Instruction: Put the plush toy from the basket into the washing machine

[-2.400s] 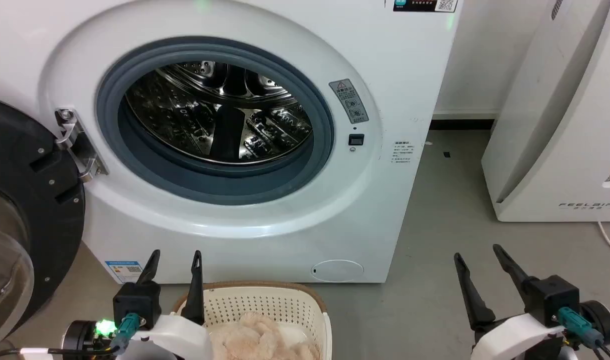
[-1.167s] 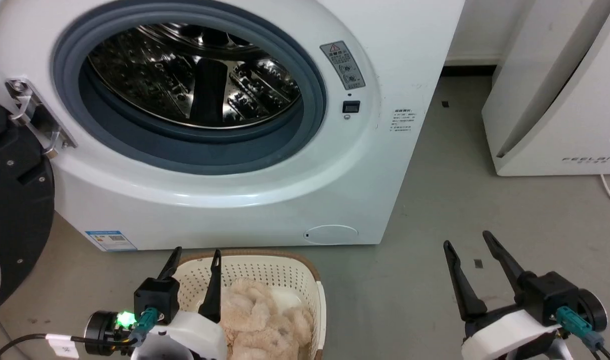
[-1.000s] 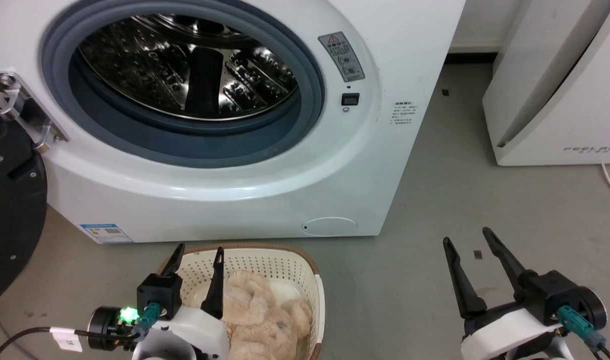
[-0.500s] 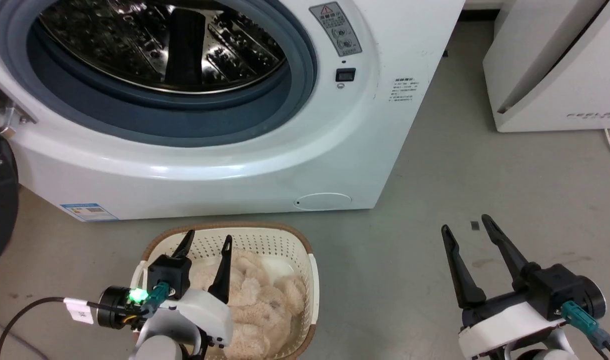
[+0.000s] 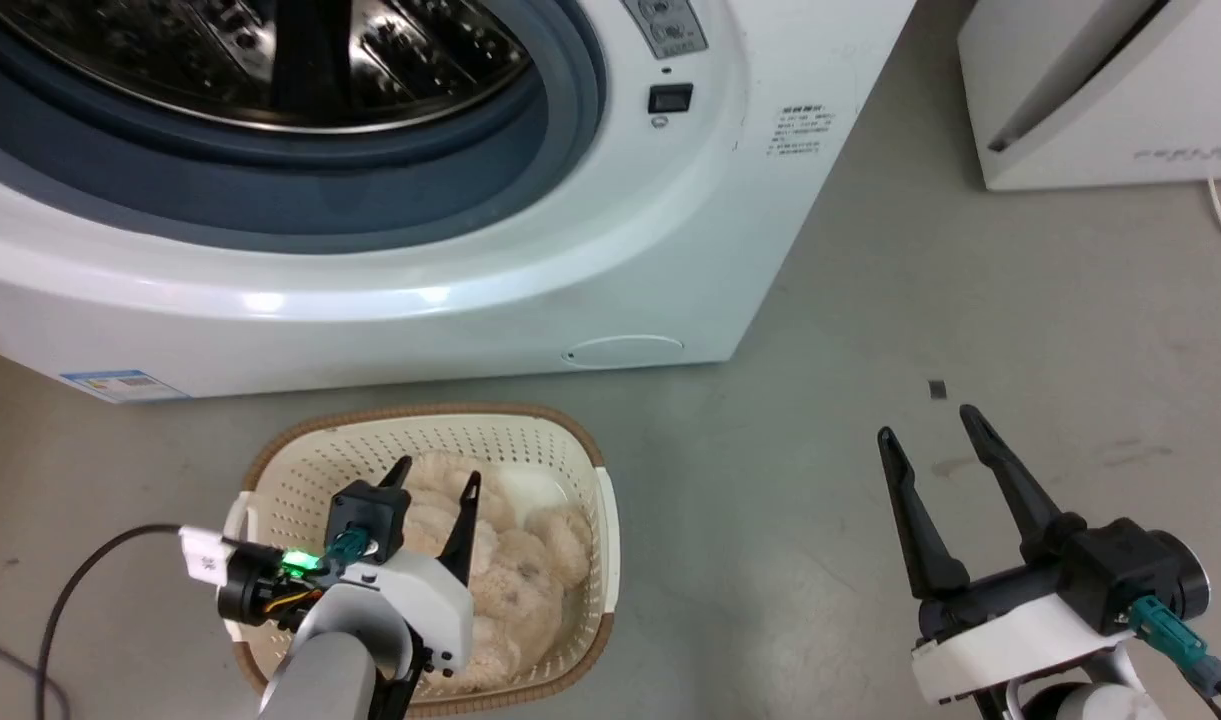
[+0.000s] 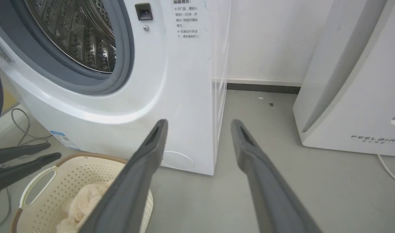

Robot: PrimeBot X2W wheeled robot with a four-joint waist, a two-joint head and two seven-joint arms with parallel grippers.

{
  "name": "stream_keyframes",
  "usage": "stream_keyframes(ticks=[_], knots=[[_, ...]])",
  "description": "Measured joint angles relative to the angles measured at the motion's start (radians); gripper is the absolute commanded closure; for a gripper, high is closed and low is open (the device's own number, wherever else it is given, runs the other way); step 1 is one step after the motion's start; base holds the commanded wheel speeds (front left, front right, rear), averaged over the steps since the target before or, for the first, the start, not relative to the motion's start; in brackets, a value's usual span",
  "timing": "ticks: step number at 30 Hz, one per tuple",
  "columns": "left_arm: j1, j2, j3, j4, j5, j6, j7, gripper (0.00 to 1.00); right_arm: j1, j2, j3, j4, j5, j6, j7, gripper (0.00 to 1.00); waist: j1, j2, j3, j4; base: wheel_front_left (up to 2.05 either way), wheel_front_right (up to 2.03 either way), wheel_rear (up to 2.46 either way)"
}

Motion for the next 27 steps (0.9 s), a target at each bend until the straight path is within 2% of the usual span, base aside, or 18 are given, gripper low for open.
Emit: stream_keyframes(ticks=[7,21,27], knots=[[-0.069,0.009,-0.057,0.135,-0.018,-0.007,-0.008,0.0,-0.012,0.0,0.009,-0.009,0.007,0.0,-0.014,0.0,0.0,0.0,0.053,-0.015,0.0,0.0,0.0],[-0.246,0.07,-0.186,0.405,-0.031,-0.023,0.011,0.0,-0.036,0.0,0.038,-0.022,0.019,0.0,-0.041,0.0,0.0001,0.0,0.181,-0.05,0.0,0.0,0.0],[-0.324,0.115,-0.273,0.486,0.027,-0.015,-0.005,0.0,-0.052,0.0,0.063,-0.029,0.001,0.0,-0.057,0.0,0.0001,0.0,0.238,-0.066,0.0,0.0,0.0]])
